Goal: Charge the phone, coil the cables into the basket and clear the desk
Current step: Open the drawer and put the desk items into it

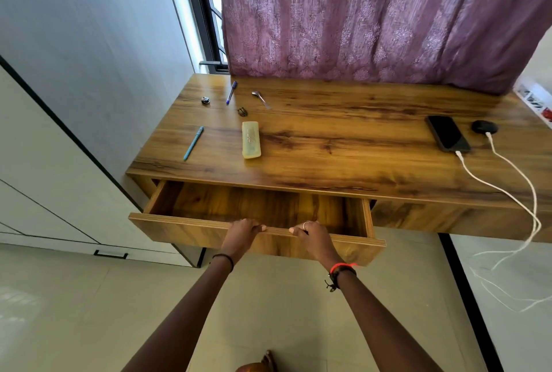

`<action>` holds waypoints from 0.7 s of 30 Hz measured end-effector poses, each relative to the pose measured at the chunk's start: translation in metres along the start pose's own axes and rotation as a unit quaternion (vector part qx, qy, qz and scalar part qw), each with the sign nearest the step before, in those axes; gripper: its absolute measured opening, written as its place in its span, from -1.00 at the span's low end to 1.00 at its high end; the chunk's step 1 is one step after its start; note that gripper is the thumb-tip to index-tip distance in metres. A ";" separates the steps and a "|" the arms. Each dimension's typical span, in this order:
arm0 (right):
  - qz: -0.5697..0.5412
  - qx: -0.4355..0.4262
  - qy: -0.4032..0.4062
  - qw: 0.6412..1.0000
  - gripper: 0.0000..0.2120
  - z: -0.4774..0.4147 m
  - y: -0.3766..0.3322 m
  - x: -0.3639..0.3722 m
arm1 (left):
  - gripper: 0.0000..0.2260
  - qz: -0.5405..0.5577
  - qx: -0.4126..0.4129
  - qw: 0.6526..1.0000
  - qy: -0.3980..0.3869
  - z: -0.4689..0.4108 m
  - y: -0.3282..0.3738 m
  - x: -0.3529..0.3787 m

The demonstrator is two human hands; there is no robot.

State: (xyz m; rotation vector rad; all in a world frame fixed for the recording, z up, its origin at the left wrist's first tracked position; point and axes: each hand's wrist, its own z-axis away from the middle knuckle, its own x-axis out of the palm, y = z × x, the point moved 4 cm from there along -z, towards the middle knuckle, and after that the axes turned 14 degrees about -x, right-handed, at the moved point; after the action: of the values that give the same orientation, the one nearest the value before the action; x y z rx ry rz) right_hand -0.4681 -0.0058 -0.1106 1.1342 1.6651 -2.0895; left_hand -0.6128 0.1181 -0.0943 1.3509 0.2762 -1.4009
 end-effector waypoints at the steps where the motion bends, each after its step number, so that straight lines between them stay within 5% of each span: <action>1: -0.004 0.001 0.000 1.000 -0.70 0.004 0.000 0.001 | -0.78 -0.002 0.003 1.000 -0.002 0.005 -0.001 0.001; 21: 0.015 -0.004 -0.005 1.000 -0.70 0.078 -0.015 0.027 | -0.76 -0.005 0.010 1.000 -0.024 0.079 -0.027 0.017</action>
State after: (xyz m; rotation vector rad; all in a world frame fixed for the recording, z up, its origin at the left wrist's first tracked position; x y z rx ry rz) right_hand -0.5282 -0.0647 -0.1146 1.1376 1.6411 -2.0645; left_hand -0.6725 0.0578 -0.0965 1.3323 0.2382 -1.4466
